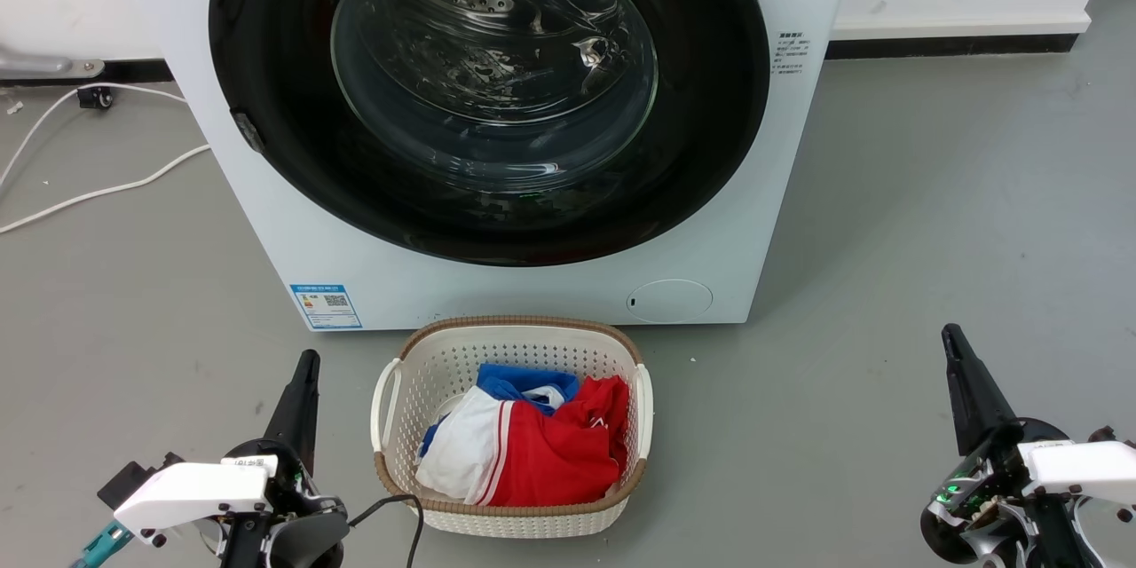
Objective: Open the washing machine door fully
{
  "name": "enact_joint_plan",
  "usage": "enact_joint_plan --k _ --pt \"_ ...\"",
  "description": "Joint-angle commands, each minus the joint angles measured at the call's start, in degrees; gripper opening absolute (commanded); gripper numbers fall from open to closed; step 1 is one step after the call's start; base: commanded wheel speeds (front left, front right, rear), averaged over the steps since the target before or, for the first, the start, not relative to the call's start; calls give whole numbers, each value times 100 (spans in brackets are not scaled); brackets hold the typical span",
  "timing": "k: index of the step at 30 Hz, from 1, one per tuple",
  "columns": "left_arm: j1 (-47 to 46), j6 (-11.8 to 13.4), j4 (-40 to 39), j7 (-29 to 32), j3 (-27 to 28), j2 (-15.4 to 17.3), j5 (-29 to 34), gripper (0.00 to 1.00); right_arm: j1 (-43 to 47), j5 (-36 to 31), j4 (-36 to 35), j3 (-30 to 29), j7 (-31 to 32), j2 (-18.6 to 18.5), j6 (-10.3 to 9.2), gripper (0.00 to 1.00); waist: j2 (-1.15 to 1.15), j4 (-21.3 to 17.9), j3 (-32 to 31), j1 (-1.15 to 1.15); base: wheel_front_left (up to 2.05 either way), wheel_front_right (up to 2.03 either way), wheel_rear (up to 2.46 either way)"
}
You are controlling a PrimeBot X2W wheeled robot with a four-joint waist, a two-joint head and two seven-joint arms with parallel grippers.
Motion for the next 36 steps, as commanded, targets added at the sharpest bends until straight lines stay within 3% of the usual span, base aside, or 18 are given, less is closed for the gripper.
enact_joint_plan --k 1,3,4,12,19,36 --pt "-51 -18 7 20 18 -6 12 0 -74 -29 8 -9 22 21 0 0 0 0 0 0 0 0 0" --pt "-51 -18 7 19 19 -7 12 0 -74 -30 8 -10 22 22 0 0 0 0 0 0 0 0 0" --pt "0 0 2 0 0 0 0 100 0 0 2 -1 2 1 0 100 0 0 0 0 0 0 0" --pt "184 3 12 -151 -65 -23 82 100 203 -104 90 5 -145 12 -8 100 0 1 3 0 0 0 0" --pt "223 14 -114 -347 38 -20 557 100 271 -703 -46 -62 -342 13 -7 100 0 3 10 0 0 0 0" --pt "346 622 -800 -765 -258 -15 2864 100 479 -3068 -705 1 -757 15 -5 100 0 6 29 0 0 0 0"
